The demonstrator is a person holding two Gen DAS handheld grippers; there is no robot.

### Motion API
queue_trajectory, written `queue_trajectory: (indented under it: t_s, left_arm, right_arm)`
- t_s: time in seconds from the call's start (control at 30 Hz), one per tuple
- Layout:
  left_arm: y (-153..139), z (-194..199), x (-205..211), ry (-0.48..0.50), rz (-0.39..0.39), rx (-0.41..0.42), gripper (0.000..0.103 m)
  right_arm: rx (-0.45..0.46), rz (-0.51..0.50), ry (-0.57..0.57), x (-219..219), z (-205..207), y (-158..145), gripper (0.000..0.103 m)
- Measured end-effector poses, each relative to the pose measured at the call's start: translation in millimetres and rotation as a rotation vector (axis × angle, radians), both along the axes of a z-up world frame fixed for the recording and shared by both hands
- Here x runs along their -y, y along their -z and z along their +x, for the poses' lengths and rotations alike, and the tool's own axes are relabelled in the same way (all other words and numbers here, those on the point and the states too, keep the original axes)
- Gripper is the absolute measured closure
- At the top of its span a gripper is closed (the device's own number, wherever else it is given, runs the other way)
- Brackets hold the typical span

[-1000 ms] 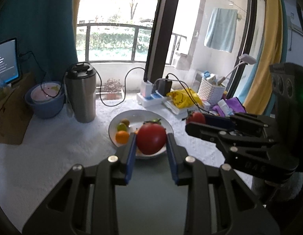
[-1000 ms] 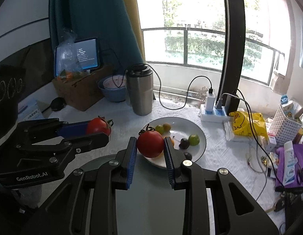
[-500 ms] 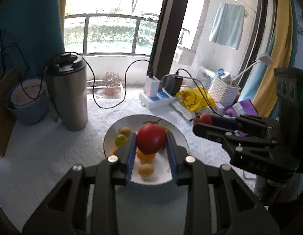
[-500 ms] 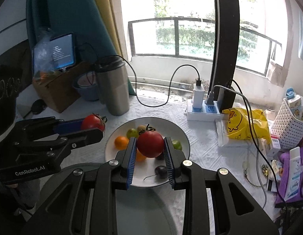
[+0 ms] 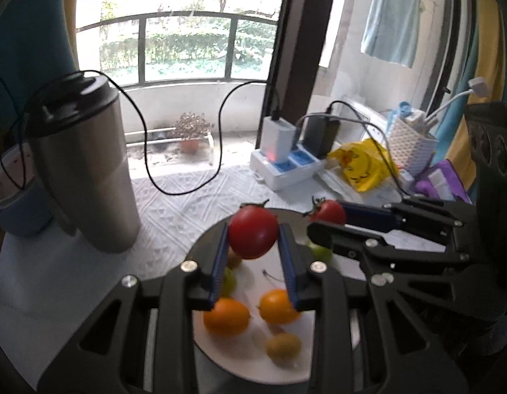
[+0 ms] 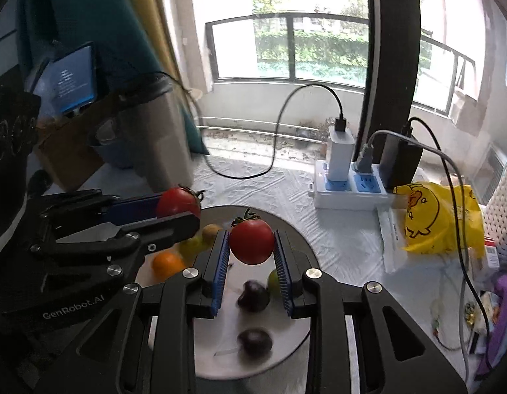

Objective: Organize fruits

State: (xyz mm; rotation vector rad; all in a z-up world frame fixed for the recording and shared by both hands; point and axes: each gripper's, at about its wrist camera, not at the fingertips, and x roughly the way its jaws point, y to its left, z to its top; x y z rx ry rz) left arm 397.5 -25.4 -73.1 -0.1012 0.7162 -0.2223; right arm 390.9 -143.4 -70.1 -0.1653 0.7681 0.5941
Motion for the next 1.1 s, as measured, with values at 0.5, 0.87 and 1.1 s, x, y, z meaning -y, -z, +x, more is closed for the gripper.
queue_trajectory:
  t_s: [0.5,0.87,1.1]
  left_arm:
    - [31.2,36.0,-1.5,-0.005,-0.008,-0.095,0.071]
    - [34.8,35.3,0.3,-0.019,0.006,-0.116,0.07]
    - [17.0,20.5,-5.2,-0.04,-0.003,-0.084,0.055]
  right_arm:
    - [-0.071,0.003,0.036,-1.4,32.4,33.2,0.073]
    - [-0.071,0.016,0.054,0.7,33.9,32.6,0.073]
    - [-0.051,0.017,0.074,7.3,24.4,19.0,0.067]
